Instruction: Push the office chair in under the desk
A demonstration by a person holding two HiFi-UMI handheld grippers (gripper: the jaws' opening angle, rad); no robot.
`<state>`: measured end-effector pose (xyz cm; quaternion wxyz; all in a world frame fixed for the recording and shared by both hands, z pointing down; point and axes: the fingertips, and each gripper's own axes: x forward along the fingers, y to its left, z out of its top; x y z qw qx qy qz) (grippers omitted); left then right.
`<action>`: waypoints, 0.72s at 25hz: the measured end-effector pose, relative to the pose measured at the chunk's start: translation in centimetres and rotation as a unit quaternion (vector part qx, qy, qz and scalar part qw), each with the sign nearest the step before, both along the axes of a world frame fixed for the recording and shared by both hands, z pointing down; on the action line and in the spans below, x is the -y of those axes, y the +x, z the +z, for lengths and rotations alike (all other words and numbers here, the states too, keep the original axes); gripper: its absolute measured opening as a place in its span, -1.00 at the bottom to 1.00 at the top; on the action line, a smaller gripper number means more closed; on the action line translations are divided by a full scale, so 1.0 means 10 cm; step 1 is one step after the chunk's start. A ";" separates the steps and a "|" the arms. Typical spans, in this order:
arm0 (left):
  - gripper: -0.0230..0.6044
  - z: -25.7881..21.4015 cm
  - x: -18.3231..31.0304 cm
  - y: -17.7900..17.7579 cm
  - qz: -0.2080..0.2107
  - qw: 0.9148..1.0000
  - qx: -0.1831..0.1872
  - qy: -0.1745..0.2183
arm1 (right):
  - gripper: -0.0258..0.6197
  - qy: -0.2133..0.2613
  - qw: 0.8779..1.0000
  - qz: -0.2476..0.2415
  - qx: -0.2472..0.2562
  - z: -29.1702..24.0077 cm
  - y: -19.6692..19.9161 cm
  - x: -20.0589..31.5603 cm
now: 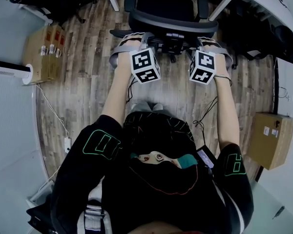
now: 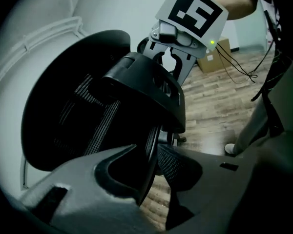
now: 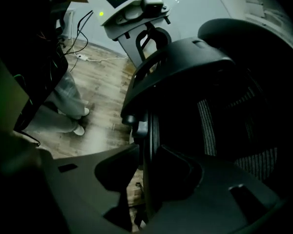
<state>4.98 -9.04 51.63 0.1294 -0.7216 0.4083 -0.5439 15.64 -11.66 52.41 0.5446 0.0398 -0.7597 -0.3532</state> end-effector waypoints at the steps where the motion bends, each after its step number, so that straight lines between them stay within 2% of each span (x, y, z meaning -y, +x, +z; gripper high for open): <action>1: -0.48 0.02 0.01 -0.01 0.004 1.000 0.011 -0.005 | -0.53 0.001 1.000 0.001 -0.001 0.01 -0.02 0.01; 6: -0.59 0.06 0.02 -0.02 0.029 0.999 0.027 -0.027 | -0.59 -0.006 1.000 0.001 -0.002 0.00 -0.05 0.04; 11: -0.60 0.08 0.02 -0.01 0.041 0.998 0.028 -0.039 | -0.59 0.000 1.000 0.004 -0.003 0.02 -0.05 0.05; 18: -0.61 0.08 0.05 0.00 0.033 0.995 0.074 -0.065 | -0.59 0.008 1.000 0.016 -0.005 0.02 -0.06 0.07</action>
